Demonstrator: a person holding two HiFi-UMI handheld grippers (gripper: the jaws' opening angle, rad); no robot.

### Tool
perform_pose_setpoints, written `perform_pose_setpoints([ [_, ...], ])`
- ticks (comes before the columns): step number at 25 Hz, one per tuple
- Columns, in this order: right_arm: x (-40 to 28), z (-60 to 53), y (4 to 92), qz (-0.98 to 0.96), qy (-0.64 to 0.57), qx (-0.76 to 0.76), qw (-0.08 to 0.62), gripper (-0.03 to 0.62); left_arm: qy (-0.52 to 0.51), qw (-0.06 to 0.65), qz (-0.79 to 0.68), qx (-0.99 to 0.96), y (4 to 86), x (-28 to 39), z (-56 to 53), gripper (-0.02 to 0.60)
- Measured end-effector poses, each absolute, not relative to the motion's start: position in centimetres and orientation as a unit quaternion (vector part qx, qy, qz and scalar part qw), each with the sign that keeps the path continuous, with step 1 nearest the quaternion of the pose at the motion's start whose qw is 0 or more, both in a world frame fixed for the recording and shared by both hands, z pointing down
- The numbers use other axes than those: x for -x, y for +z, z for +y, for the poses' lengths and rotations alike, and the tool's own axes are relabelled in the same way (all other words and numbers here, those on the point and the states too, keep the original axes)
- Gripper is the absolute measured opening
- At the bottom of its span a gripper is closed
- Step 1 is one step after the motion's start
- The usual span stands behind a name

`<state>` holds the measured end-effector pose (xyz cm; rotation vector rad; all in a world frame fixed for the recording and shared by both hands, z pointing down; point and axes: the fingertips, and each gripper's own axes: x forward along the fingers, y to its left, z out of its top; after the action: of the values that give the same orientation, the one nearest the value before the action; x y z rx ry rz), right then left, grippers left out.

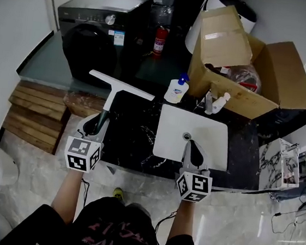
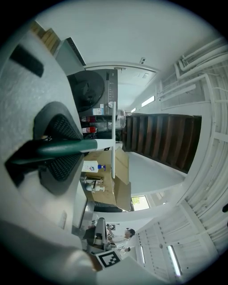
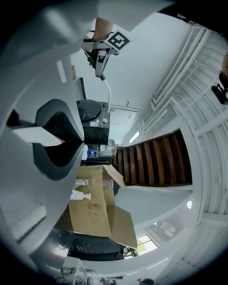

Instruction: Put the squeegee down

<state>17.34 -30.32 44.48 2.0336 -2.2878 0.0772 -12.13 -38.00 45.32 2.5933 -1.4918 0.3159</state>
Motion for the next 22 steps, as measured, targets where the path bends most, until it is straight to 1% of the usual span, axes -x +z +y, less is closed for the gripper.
perform_pose_setpoints([
  [12, -18.0, -32.6, 45.1, -0.745, 0.031, -0.664, 0.047, 0.011, 0.108, 0.076, -0.489, -0.862, 46.0, 10.9, -40.4, 0.101],
  [22, -19.4, -35.1, 44.3, -0.764, 0.030, -0.643, 0.039, 0.011, 0.105, 0.090, -0.510, -0.849, 45.4, 9.6, -42.1, 0.101],
])
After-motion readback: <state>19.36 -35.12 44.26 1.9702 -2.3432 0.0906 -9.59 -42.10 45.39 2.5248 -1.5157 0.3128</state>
